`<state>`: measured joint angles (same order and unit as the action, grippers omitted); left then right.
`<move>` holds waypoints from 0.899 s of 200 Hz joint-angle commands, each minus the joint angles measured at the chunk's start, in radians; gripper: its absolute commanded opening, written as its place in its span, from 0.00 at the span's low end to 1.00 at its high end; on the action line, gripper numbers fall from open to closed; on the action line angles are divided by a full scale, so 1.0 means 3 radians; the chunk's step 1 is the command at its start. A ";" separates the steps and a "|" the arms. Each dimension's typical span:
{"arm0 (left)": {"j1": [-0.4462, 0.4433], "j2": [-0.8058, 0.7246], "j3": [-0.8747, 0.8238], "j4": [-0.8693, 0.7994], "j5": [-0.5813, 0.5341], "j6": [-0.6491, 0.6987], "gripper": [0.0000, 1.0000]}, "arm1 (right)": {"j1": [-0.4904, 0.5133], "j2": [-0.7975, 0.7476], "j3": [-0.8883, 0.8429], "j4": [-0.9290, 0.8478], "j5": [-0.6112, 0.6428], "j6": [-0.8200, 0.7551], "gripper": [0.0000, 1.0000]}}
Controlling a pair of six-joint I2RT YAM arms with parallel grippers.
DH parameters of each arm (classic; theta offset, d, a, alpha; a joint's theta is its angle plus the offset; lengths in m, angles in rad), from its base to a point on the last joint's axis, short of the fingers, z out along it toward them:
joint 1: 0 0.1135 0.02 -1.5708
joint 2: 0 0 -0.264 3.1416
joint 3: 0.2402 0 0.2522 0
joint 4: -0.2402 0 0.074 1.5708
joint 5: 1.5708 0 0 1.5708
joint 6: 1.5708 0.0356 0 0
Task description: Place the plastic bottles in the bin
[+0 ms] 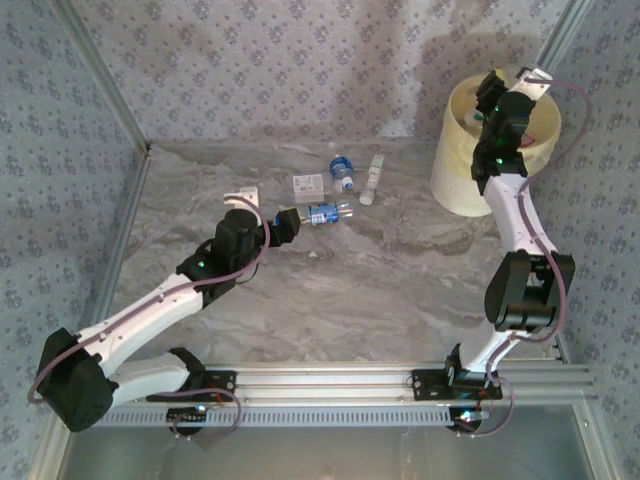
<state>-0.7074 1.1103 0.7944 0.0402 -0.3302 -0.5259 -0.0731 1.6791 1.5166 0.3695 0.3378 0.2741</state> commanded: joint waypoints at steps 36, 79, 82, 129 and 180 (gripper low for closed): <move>0.0106 -0.0008 -0.0030 -0.0144 -0.0195 -0.0220 0.98 | -0.0052 0.0267 0.0449 -0.0786 -0.0470 -0.0044 0.46; 0.0233 0.0077 -0.0015 -0.0285 -0.0169 -0.0333 0.98 | -0.0082 0.0400 0.0660 -0.1298 -0.1143 0.0149 0.50; 0.0243 0.0082 -0.0017 -0.0290 -0.0164 -0.0326 0.98 | -0.0085 0.0397 0.0660 -0.1311 -0.1189 0.0172 0.50; 0.0361 0.0108 -0.0006 -0.0359 -0.0096 -0.0272 0.98 | -0.0102 0.0412 0.0782 -0.1585 -0.1699 0.0293 0.51; 0.0514 0.0196 -0.0001 -0.0290 0.0261 -0.0066 0.98 | -0.0085 0.0520 0.0946 -0.1809 -0.2061 0.0110 0.67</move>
<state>-0.5766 1.1427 0.7918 -0.0563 -0.3321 -0.5987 -0.1108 1.8050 1.7409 -0.1158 -0.1791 0.3241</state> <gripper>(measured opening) 0.979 0.609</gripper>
